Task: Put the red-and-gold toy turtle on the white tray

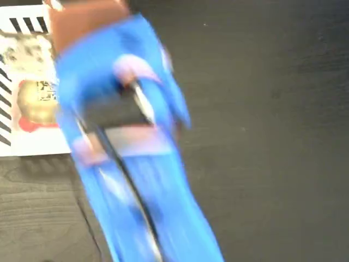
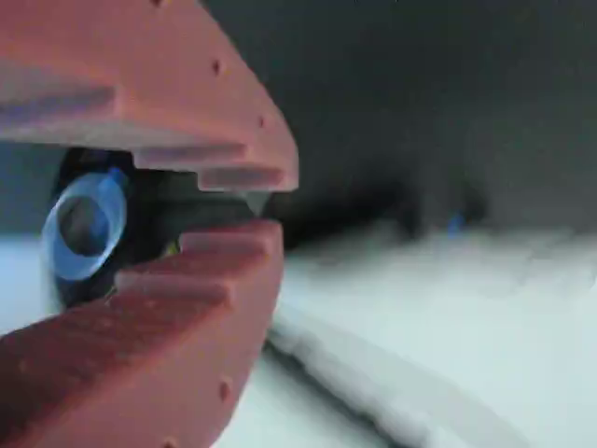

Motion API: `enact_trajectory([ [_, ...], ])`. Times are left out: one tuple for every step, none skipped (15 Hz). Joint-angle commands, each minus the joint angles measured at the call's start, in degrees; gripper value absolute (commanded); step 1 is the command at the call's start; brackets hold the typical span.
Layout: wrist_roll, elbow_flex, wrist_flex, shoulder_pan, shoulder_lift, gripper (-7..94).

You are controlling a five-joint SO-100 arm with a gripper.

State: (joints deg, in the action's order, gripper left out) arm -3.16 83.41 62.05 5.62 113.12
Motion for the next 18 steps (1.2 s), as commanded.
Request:
enact_trajectory([
  [0.62,14.41,-7.65,-3.43,16.79,0],
  [0.88,21.88,-9.58,-4.66,21.97,0],
  [0.88,30.15,-11.6,-5.19,27.42,0],
  [1.23,39.2,-13.8,-4.75,33.22,0],
  [1.58,47.55,-15.38,-4.04,38.41,0],
  [1.58,54.67,-15.64,-3.6,43.07,0],
  [1.58,61.52,-15.64,-3.25,47.81,0],
  [1.32,69.08,-15.82,-2.64,53.44,0],
  [1.23,75.5,-14.77,-2.11,59.24,0],
  [0.88,79.1,-12.83,-2.37,63.28,0],
  [0.62,81.04,-8.88,-2.64,66.36,0],
  [0.09,82.53,-5.19,-2.99,68.99,0],
  [-0.26,83.67,-2.72,-3.34,70.84,0],
  [-0.09,84.37,-1.05,-3.52,71.98,0],
  [0.0,84.81,1.32,-3.43,72.95,0],
  [0.18,85.25,3.16,-3.16,72.86,0],
  [-0.09,85.17,4.83,-3.16,72.95,0],
  [-0.09,84.99,6.94,-3.16,73.21,0],
])
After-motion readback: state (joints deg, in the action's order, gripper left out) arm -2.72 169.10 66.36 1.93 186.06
